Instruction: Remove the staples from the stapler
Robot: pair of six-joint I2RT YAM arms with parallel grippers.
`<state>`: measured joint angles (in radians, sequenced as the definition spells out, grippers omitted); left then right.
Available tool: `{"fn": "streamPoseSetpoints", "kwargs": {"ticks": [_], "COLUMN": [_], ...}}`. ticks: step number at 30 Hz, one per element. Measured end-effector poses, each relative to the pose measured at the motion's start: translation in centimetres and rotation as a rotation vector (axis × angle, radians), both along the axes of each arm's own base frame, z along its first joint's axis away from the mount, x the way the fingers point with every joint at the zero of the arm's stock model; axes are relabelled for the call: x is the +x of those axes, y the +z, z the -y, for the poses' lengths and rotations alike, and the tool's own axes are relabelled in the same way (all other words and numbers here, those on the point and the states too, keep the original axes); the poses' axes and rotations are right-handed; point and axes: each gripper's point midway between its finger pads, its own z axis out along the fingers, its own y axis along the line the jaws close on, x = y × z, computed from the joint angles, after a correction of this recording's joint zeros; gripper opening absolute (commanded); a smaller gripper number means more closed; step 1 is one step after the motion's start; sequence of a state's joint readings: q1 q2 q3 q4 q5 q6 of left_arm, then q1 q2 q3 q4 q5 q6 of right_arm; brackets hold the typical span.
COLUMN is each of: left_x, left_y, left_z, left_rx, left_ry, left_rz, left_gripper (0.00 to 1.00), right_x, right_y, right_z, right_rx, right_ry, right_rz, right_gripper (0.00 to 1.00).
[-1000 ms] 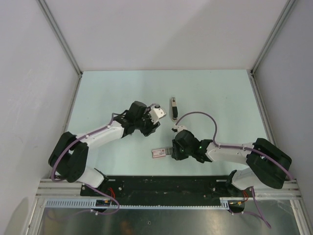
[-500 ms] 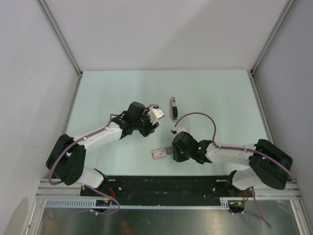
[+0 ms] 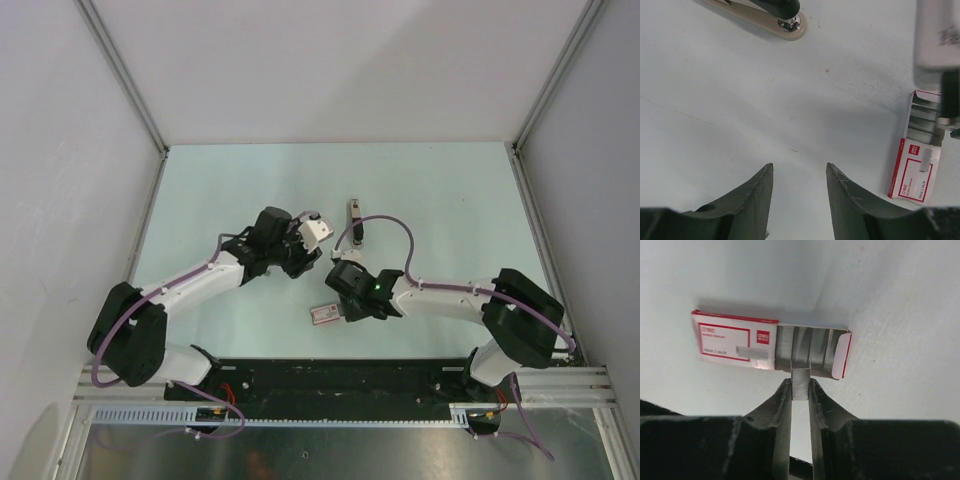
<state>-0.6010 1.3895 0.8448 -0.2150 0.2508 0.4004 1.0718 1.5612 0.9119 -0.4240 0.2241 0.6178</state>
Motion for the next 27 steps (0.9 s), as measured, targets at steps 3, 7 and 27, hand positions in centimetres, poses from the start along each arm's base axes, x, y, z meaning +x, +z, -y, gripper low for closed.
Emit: {"fn": "streamPoseSetpoints", "kwargs": {"ticks": [3,7,27], "left_x": [0.0,0.1,0.0], "left_y": [0.3,0.5,0.5], "left_z": [-0.2,-0.4,-0.5], "left_rx": [-0.009,-0.022,-0.038], "left_ry": [0.002,0.010,0.011], "left_rz": [-0.001,-0.007,-0.026], "left_gripper": [0.52,0.52,0.54], "right_x": [-0.1,-0.1,0.8], "right_y": [-0.7,-1.0,-1.0], "right_z": [0.3,0.4,-0.8], "right_rx": [-0.039,-0.065,-0.081], "right_ry": [-0.001,-0.003,-0.007], "right_rz": [-0.020,-0.029,-0.025], "right_gripper": [0.00,0.00,0.00]}}
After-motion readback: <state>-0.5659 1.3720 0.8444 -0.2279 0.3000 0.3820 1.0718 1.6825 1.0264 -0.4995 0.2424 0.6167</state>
